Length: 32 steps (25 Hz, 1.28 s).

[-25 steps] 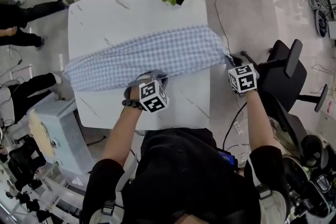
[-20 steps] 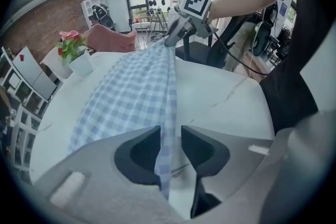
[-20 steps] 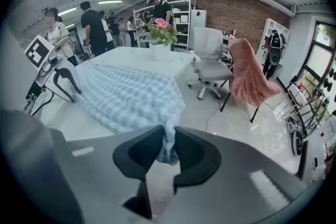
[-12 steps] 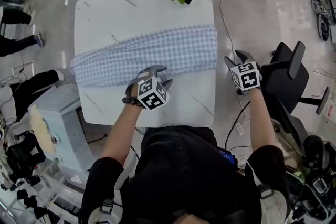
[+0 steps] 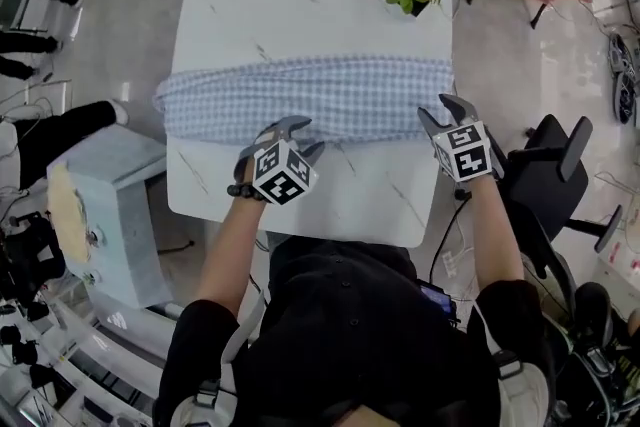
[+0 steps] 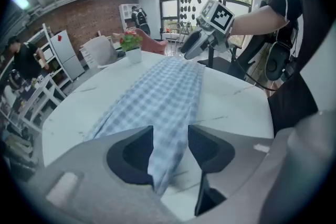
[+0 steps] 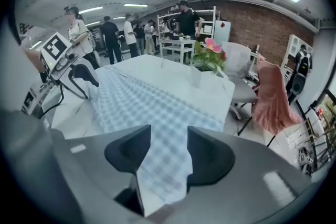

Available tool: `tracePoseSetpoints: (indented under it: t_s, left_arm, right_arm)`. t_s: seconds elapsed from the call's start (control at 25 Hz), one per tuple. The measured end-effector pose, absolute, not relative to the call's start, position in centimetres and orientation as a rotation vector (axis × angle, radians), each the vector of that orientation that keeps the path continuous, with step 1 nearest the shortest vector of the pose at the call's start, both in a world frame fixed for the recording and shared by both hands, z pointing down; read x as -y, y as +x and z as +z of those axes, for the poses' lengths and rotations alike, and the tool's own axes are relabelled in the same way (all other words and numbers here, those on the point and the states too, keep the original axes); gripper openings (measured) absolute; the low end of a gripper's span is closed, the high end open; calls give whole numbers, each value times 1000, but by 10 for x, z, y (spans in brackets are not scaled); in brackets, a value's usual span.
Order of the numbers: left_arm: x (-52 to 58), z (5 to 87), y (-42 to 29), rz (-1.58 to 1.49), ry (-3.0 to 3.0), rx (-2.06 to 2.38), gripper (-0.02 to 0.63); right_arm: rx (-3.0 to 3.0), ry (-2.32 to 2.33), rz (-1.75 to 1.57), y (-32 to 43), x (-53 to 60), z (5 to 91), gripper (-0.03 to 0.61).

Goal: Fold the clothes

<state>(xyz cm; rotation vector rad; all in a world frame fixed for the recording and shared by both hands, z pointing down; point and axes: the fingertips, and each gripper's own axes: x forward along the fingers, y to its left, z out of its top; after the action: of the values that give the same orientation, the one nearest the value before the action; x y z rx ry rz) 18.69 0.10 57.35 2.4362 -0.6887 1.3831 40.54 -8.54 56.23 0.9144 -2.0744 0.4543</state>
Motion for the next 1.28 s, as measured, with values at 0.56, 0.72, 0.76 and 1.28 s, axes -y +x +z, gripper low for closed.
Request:
tracePoseSetpoints:
  t_s: [0.56, 0.72, 0.76, 1.28]
  left_arm:
    - [-11, 554, -80, 1293, 2329, 939, 204]
    - [-13, 557, -147, 1306, 2292, 968, 201]
    - [-14, 558, -161, 1303, 2278, 977, 201]
    - [-43, 586, -252, 1275, 2227, 915, 176]
  right_arm:
    - [2145, 706, 268, 127, 74, 536, 206]
    - [2172, 673, 262, 54, 69, 528, 197]
    - [2177, 661, 260, 38, 67, 526, 195]
    - [2153, 445, 281, -105, 12, 554, 186]
